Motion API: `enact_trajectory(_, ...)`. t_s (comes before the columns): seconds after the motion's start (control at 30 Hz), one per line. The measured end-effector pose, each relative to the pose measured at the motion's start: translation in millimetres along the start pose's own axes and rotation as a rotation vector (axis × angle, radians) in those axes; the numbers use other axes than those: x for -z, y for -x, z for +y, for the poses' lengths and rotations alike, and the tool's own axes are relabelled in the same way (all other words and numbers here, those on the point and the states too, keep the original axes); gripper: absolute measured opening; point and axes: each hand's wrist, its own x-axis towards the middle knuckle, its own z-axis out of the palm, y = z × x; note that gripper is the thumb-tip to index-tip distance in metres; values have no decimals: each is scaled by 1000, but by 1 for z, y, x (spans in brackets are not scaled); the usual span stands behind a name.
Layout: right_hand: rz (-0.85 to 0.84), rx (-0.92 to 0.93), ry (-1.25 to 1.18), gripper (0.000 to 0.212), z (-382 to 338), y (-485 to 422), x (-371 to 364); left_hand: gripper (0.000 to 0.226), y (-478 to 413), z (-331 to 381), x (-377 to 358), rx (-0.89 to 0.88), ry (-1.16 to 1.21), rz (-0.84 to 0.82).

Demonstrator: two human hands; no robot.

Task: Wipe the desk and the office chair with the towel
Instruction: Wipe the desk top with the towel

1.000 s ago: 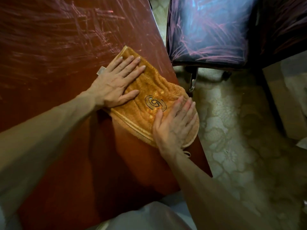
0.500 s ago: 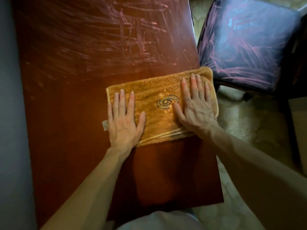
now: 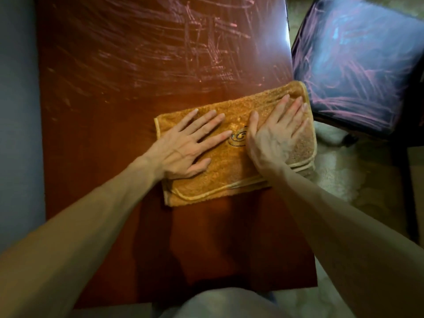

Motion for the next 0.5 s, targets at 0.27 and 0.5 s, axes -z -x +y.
enact_trajectory(0.27, -6, 65, 38, 86, -8, -9, -6, 71, 3, -8, -12, 98, 92, 6)
enact_trajectory(0.5, -59, 257, 16, 88, -72, -19, -9, 69, 48, -26, -16, 341, 180, 48)
